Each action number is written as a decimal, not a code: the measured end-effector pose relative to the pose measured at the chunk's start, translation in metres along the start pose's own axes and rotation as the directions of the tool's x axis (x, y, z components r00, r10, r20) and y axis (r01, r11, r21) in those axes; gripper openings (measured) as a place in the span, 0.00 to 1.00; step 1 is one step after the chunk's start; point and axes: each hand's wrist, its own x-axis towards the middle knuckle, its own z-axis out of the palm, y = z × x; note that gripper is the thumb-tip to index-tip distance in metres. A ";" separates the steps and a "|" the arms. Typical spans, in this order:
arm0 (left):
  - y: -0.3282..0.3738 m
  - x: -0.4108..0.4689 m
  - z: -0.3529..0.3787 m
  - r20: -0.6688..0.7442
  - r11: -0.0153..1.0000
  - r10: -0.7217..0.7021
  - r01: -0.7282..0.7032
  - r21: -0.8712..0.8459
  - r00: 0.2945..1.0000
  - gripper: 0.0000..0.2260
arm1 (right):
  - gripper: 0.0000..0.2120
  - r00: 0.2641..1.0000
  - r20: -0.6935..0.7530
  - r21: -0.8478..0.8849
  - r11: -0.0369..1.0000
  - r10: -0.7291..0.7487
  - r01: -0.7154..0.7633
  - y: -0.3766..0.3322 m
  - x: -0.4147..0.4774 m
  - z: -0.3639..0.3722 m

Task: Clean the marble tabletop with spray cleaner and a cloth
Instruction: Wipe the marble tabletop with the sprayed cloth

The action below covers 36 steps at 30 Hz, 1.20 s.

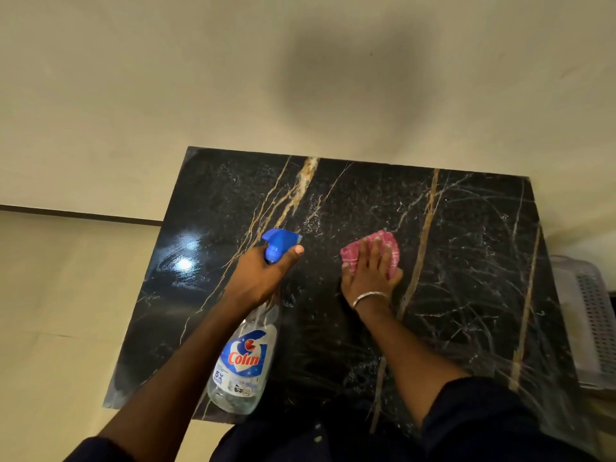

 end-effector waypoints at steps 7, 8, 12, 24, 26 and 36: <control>-0.013 0.004 -0.021 -0.040 0.999 -0.001 0.002 0.032 0.999 0.17 | 0.34 0.787 0.133 -0.148 0.773 -0.602 0.616 -0.067 -0.067 0.049; -0.016 0.005 -0.022 -0.034 0.999 -0.010 0.011 0.049 0.999 0.17 | 0.33 0.727 0.147 -0.167 0.707 -0.671 0.687 -0.061 -0.069 0.052; -0.021 0.010 -0.027 -0.012 0.997 -0.036 0.037 0.074 0.999 0.18 | 0.31 0.561 0.146 -0.268 0.513 -0.815 0.816 -0.017 -0.049 0.039; -0.035 0.021 -0.039 -0.012 0.998 0.008 -0.007 0.057 1.000 0.17 | 0.31 0.871 0.039 -0.122 0.863 -0.489 0.490 -0.105 -0.040 0.040; -0.036 0.026 -0.039 0.002 0.998 -0.007 0.007 0.060 1.000 0.17 | 0.29 0.778 0.052 -0.142 0.767 -0.626 0.626 -0.114 -0.046 0.045; -0.027 0.041 -0.053 0.014 0.999 -0.003 0.003 0.036 1.000 0.18 | 0.30 0.964 0.040 -0.137 0.954 -0.262 0.265 -0.084 0.097 -0.022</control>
